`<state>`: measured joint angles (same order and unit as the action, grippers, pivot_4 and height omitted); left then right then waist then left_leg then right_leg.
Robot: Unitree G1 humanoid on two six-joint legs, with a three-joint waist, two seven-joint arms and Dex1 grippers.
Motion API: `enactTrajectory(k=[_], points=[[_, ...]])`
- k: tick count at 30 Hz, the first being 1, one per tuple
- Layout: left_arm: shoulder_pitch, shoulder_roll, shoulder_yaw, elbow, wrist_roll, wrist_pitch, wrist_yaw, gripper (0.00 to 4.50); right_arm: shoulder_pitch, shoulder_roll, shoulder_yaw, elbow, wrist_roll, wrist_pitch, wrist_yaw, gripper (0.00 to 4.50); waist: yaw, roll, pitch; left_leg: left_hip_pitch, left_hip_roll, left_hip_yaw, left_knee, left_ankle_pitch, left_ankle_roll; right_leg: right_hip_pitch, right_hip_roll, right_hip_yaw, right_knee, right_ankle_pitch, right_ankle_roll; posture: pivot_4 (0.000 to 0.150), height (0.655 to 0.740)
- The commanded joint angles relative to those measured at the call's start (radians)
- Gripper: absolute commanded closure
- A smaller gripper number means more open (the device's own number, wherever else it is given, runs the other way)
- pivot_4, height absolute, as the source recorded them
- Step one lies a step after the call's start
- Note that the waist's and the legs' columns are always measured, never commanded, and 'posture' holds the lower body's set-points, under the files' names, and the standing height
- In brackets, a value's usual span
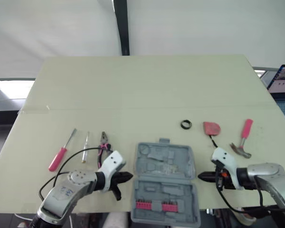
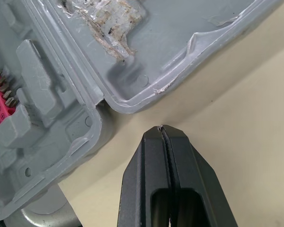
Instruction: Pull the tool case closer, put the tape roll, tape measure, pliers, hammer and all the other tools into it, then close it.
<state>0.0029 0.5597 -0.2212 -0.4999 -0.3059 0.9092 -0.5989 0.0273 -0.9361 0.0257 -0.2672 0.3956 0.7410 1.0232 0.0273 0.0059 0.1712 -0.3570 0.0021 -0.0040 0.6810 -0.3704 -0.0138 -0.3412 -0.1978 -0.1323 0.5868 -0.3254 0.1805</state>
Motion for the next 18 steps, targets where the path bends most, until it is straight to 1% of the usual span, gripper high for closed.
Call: enactTrajectory(k=[1, 18], points=[[-0.003, -0.007, -0.021, -0.003, 0.01, -0.033, 0.007, 4.48, 0.001, -0.012, -0.019, -0.004, 0.006, -0.016, 0.013, 4.45, 0.0, 0.0, 0.0, 0.0, 0.0, 0.0, 0.0, 0.0, 0.0, 0.0, 0.0, 0.0, 0.0, 0.0, 0.0, 0.15, 0.74], [0.009, -0.012, -0.073, 0.009, 0.004, -0.051, 0.002, 4.48, 0.002, 0.002, 0.036, -0.028, 0.013, -0.008, 0.019, 4.45, 0.0, 0.0, 0.0, 0.0, 0.0, 0.0, 0.0, 0.0, 0.0, 0.0, 0.0, 0.0, 0.0, 0.0, 0.0, 0.15, 0.74]])
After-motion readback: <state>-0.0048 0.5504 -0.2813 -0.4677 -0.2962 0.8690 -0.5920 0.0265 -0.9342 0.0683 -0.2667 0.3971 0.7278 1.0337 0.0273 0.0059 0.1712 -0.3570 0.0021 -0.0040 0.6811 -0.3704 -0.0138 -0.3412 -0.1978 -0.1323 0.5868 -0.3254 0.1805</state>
